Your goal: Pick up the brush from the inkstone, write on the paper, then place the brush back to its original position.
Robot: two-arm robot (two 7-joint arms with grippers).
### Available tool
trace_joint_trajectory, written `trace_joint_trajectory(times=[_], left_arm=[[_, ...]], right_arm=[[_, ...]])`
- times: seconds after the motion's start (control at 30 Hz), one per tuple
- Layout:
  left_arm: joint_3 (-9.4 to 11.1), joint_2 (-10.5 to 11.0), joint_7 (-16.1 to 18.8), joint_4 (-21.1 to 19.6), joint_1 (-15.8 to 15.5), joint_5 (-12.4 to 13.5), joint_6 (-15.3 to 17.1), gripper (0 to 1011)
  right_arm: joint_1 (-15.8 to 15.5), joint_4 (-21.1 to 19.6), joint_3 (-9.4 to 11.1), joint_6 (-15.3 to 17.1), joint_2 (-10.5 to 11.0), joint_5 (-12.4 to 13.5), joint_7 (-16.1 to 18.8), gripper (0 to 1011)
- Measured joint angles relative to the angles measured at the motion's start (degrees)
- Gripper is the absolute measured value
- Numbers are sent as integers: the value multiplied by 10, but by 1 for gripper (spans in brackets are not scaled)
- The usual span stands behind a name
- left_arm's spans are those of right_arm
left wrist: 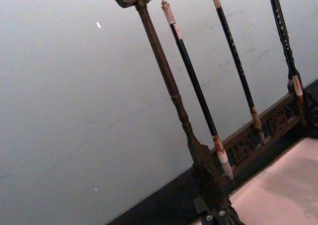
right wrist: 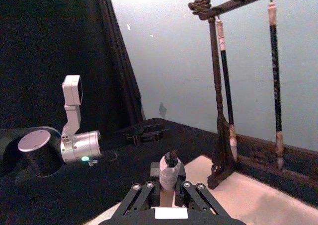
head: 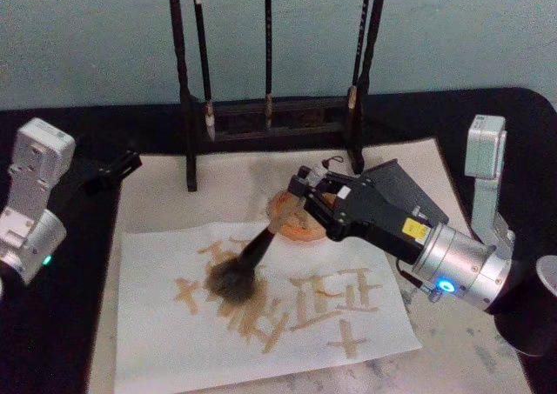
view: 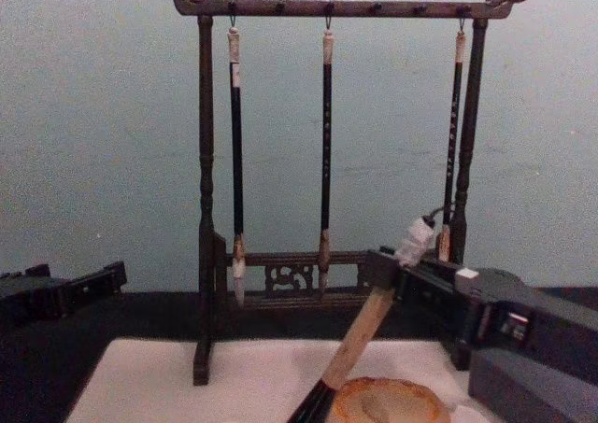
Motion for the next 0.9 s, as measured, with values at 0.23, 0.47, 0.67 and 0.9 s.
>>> trace_joint_trajectory(times=[0.23,0.47,0.67,0.9], left_arm=[[0,0,0,0,0,0,0,1002],[0,0,0,0,0,0,0,1002],[0,0,0,0,0,0,0,1002],[0,0,0,0,0,0,0,1002]], right_arm=[[-11,2,11,-1,2,8,5,166],[-24,-12,30,-4,13,18,5,166],[-42,-29,50,-8,29,28,3,166],[-58,-40,66,-13,40,35,1,166]])
